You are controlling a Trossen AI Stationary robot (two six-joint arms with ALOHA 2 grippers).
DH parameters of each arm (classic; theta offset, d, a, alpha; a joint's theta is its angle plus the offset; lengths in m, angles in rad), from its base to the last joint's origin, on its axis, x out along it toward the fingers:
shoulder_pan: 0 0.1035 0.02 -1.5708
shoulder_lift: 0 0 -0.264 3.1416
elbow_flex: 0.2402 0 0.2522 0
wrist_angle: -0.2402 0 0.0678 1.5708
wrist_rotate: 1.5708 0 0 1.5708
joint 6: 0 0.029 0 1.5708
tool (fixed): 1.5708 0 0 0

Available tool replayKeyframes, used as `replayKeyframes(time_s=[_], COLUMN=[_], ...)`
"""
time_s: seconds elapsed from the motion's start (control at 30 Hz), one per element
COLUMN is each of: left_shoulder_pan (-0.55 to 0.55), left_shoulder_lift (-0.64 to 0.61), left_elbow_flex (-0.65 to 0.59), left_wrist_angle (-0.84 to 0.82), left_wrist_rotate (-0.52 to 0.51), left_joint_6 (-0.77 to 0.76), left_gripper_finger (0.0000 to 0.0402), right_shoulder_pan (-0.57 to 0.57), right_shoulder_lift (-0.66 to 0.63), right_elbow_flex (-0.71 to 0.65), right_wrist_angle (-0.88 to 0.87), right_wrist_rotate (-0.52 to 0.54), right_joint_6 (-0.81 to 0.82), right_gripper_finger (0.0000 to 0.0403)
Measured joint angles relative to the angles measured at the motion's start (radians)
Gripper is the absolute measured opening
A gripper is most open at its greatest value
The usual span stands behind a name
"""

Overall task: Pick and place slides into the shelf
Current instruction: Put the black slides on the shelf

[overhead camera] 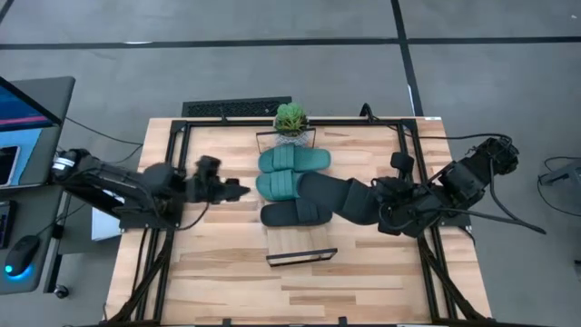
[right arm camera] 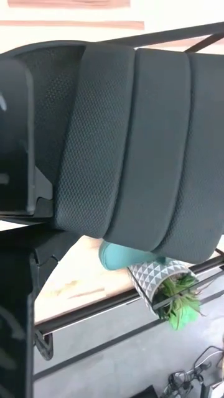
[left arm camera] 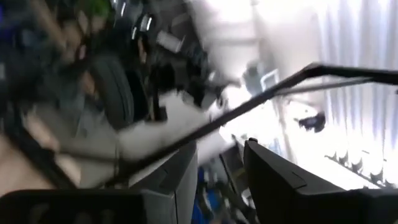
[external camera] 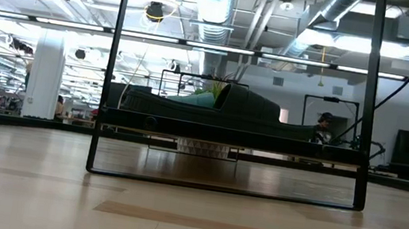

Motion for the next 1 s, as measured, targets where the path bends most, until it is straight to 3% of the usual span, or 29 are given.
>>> replayKeyframes(time_s=[0.17, 0.3, 0.63, 1.0], left_shoulder_pan=[0.025, 0.056, 0.099, 0.136], left_shoulder_lift=[0.125, 0.184, 0.234, 0.254], left_elbow_flex=[0.207, 0.328, 0.382, 0.384], left_wrist_angle=[-0.340, -0.505, -0.667, -0.582], left_wrist_rotate=[0.222, 0.272, 0.284, 0.280], left_joint_6=[-0.129, -0.141, -0.253, -0.255], left_gripper_finger=[0.0119, 0.0119, 0.0130, 0.0158], right_shoulder_pan=[0.000, 0.007, 0.047, 0.048], right_shoulder_lift=[0.000, 0.000, 0.000, 0.000], right_elbow_flex=[0.000, 0.000, 0.000, 0.000], right_wrist_angle=[-0.001, -0.001, -0.001, -0.001], right_wrist_rotate=[-0.008, -0.027, -0.027, -0.027], right_joint_6=[0.000, 0.000, 0.009, -0.002], right_gripper_finger=[0.0000, 0.0000, 0.0000, 0.0000])
